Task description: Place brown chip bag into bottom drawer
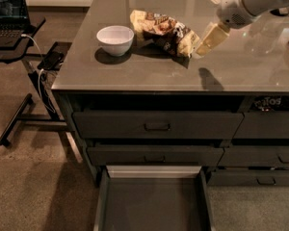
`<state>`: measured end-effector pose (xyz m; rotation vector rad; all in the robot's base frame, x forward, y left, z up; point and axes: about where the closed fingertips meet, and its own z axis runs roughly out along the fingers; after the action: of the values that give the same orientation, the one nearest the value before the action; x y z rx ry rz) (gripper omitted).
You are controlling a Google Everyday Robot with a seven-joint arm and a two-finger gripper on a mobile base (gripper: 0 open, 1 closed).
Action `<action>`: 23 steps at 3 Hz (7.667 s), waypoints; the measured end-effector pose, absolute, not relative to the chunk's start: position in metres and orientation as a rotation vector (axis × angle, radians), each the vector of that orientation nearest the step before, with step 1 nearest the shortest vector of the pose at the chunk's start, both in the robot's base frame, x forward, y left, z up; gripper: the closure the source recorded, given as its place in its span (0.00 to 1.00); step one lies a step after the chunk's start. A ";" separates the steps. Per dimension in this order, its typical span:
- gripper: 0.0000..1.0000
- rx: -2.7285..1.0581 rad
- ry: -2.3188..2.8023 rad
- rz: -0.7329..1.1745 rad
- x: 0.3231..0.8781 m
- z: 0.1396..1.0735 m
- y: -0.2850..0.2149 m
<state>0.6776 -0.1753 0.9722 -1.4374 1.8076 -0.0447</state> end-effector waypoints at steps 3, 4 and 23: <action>0.00 -1.352 1.778 0.107 0.767 0.946 -0.156; 0.00 -1.313 1.772 0.196 0.784 0.937 -0.141; 1.00 -1.384 1.860 0.313 0.495 0.962 -0.202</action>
Offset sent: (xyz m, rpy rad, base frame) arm 0.1101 0.0052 -0.0192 0.1550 0.0016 -0.0055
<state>0.4948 -0.2020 0.9617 -1.3838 1.8597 0.3125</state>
